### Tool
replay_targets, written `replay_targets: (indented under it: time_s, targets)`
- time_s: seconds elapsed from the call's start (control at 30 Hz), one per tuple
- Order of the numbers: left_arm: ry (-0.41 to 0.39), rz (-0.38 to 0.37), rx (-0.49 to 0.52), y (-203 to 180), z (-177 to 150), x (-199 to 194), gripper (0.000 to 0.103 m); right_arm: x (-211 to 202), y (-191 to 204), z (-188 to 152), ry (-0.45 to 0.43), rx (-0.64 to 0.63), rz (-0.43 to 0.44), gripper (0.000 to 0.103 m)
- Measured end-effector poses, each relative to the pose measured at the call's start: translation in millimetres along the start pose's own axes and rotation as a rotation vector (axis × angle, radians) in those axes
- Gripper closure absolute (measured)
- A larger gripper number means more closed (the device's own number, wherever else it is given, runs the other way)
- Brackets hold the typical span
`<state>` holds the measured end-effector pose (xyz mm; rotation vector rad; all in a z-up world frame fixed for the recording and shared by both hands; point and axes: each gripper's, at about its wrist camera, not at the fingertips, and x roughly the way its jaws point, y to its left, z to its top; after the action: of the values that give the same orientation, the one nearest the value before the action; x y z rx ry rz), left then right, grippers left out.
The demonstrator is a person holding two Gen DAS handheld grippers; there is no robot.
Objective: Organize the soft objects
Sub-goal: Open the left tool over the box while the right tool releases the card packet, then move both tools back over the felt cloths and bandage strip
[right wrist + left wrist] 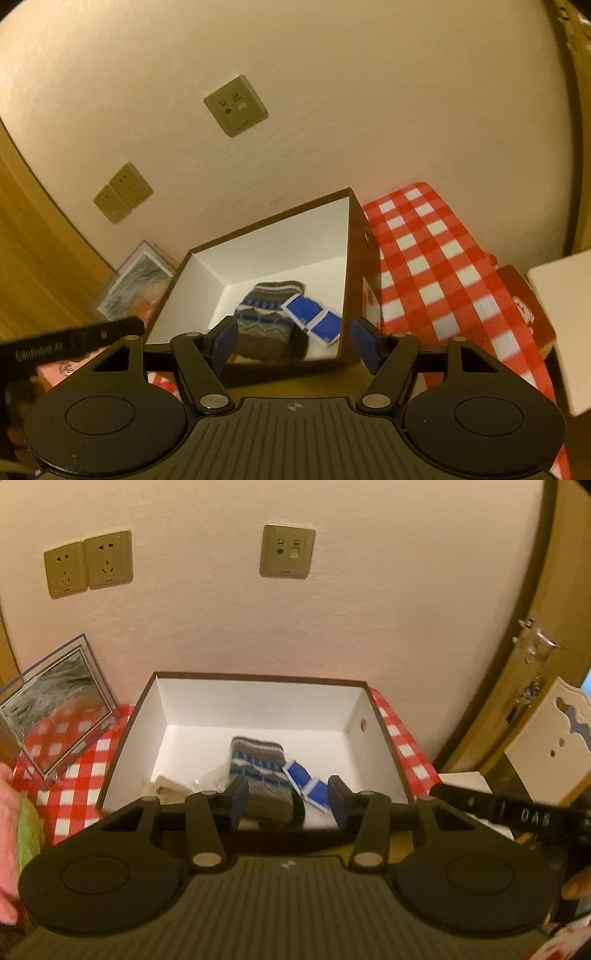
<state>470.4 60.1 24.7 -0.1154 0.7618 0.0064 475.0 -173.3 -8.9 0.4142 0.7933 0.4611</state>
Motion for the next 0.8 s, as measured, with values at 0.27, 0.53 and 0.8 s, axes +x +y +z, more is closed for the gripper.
replay_targets:
  time_s: [0.27, 0.53, 0.8]
  targets:
    - [-0.004, -0.028, 0.002, -10.7, -43.0, -47.0, 0.053, -48.7, 10.1, -19.9, -0.019, 0.053, 0.027, 0.035]
    - [-0.012, -0.017, -0.004, -9.3, -78.4, -90.2, 0.051, -90.2, 23.1, -44.7, -0.012, 0.043, 0.026, 0.035]
    - [0.009, -0.006, -0.042, 0.2, -111.8, -123.1, 0.051, -117.5, 29.5, -80.0, 0.036, 0.014, -0.017, 0.035]
